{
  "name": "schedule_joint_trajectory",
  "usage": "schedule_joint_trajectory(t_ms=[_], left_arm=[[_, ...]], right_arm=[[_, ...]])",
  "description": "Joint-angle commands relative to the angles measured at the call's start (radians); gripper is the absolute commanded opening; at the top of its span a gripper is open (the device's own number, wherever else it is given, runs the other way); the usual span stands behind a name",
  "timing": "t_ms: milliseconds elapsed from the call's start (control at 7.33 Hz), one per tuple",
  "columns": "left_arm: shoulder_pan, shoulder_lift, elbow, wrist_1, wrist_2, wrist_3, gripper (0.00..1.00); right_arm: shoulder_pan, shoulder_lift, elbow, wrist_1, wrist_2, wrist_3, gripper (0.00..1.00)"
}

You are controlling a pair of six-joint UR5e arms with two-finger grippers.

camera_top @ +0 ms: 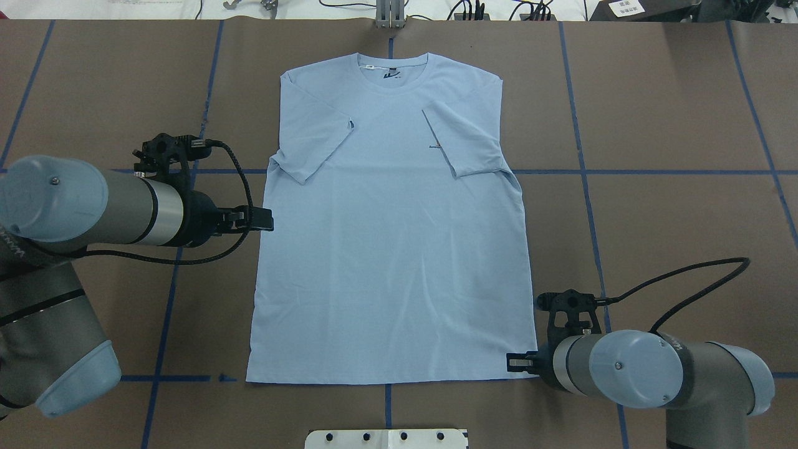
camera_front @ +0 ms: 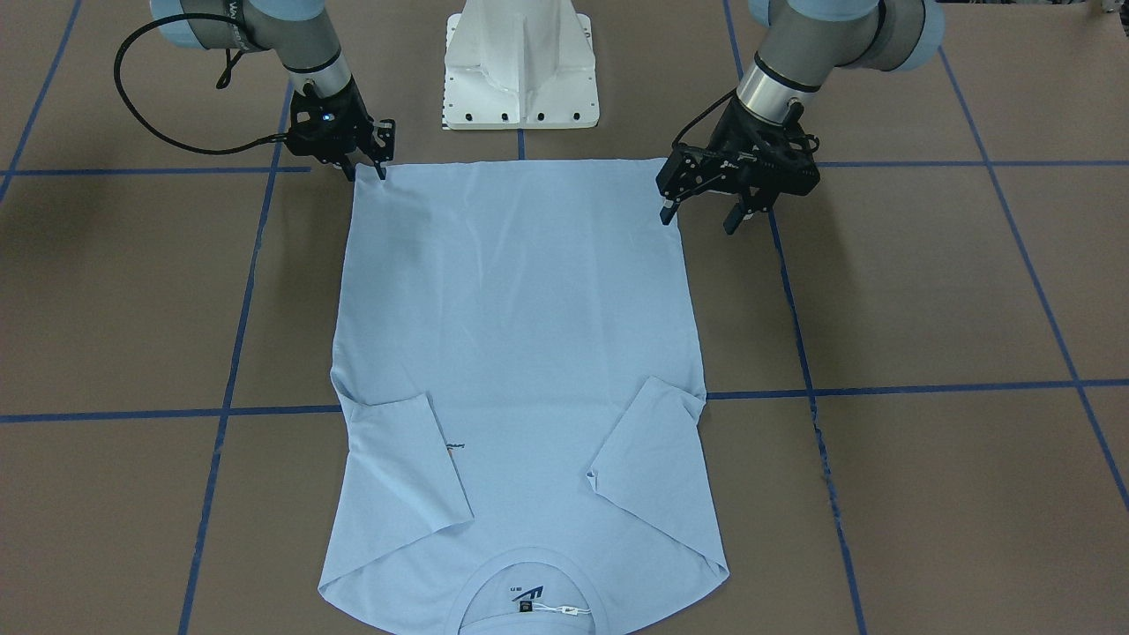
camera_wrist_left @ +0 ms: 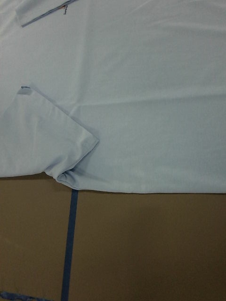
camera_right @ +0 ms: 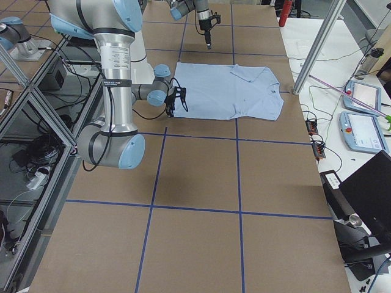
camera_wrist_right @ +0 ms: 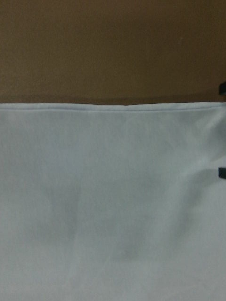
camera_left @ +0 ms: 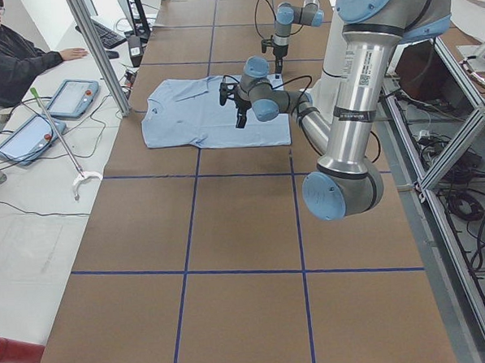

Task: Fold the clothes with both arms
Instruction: 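Move the left gripper to the other hem corner nearest the robot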

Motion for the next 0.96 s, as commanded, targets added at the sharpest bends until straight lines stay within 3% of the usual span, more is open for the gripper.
schedule_joint_trajectory(t_ms=[0,273,409,546,682,819], left_arm=[[0.000,0.001,0.001,0.000,0.000,0.000,1.00],[0.002,-0.001,0.005,0.000,0.000,0.002,1.00],[0.003,-0.001,0.005,0.000,0.000,0.002,1.00],[0.003,-0.001,0.008,0.000,-0.002,0.003,1.00],[0.005,-0.001,0.008,0.000,-0.002,0.002,1.00],[0.003,-0.003,0.008,0.000,-0.002,0.002,1.00]], right_arm=[[0.002,-0.002,-0.001,0.000,0.001,-0.002,0.25],[0.004,-0.005,0.001,0.000,0.004,-0.002,0.26],[0.004,-0.006,-0.001,0.000,0.004,0.000,0.53],[0.005,-0.009,0.001,-0.002,0.002,0.000,0.68],[0.007,-0.009,-0.001,-0.023,0.002,-0.002,0.78],[0.006,0.004,0.002,-0.073,0.002,0.000,0.78]])
